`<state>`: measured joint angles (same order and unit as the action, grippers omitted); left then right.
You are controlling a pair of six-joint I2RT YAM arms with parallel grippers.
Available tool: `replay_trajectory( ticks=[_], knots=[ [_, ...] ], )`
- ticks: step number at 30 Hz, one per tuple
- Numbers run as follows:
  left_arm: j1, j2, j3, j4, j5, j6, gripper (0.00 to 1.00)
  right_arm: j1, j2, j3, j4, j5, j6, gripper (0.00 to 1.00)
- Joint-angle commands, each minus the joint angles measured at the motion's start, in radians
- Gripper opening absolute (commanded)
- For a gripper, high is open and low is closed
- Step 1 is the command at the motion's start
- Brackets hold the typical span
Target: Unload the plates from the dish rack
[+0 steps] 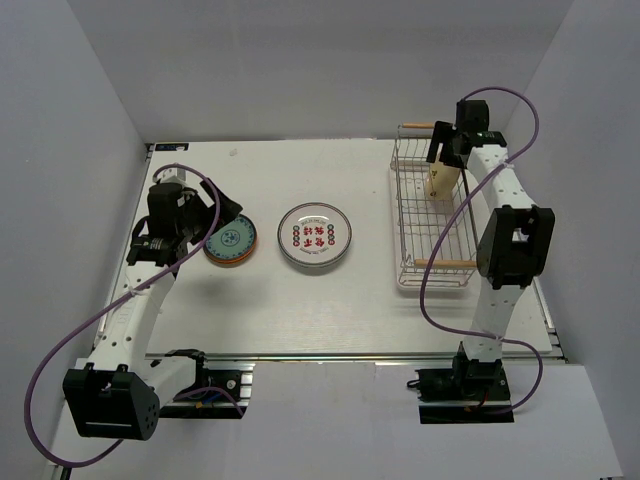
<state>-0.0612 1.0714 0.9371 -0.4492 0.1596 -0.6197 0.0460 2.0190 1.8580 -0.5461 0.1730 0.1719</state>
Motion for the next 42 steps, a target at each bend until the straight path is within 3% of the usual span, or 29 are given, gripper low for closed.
replay_trajectory(
  ticks=[1,7,11,19,24,28,42],
  knots=[
    [-0.002,-0.024,0.012,-0.003,-0.017,0.015,0.98,-0.008,0.027,0.056,0.028,-0.043,-0.008,0.84],
    [-0.002,-0.018,0.014,-0.006,-0.002,0.018,0.98,-0.012,0.049,0.072,0.035,-0.018,-0.008,0.68],
    [-0.002,-0.021,0.009,-0.002,0.001,0.021,0.98,-0.02,0.058,0.07,0.032,0.009,-0.003,0.49],
    [-0.002,-0.028,0.012,0.026,0.035,0.028,0.98,-0.023,0.034,0.063,0.044,0.068,-0.028,0.26],
    [-0.002,-0.021,0.014,0.033,0.069,0.028,0.98,-0.023,0.009,0.066,0.06,0.057,-0.086,0.05],
    [-0.002,-0.028,0.017,0.052,0.09,0.026,0.98,-0.021,-0.022,0.075,0.067,0.063,-0.136,0.0],
    [-0.002,-0.051,0.028,0.05,0.184,0.032,0.98,-0.018,-0.342,-0.009,0.022,0.063,-0.23,0.0]
  ],
)
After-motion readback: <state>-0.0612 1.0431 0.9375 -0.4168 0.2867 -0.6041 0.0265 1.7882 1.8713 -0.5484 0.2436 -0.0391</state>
